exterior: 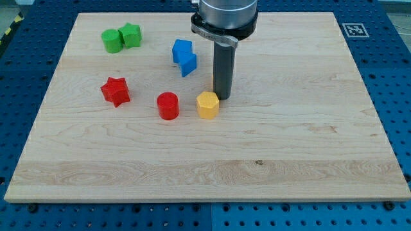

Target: Push the blue triangle slightly to the right

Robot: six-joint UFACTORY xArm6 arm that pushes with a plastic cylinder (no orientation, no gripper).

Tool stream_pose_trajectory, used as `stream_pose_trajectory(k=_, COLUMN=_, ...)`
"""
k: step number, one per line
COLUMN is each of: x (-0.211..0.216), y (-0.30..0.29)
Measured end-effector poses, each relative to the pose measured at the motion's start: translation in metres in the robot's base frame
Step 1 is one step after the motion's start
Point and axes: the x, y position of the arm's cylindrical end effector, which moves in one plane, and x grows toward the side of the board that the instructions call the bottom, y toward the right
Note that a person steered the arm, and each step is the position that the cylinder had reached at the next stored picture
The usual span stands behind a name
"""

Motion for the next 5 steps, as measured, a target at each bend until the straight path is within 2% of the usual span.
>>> stream_pose_trajectory(k=2, x=-0.017, y=0.06)
stream_pose_trajectory(k=3, x=-0.069, y=0.066)
stream_pose_trajectory(k=4, x=-0.125, y=0.035)
stream_pose_trajectory(k=5, x=-0.147, y=-0.034)
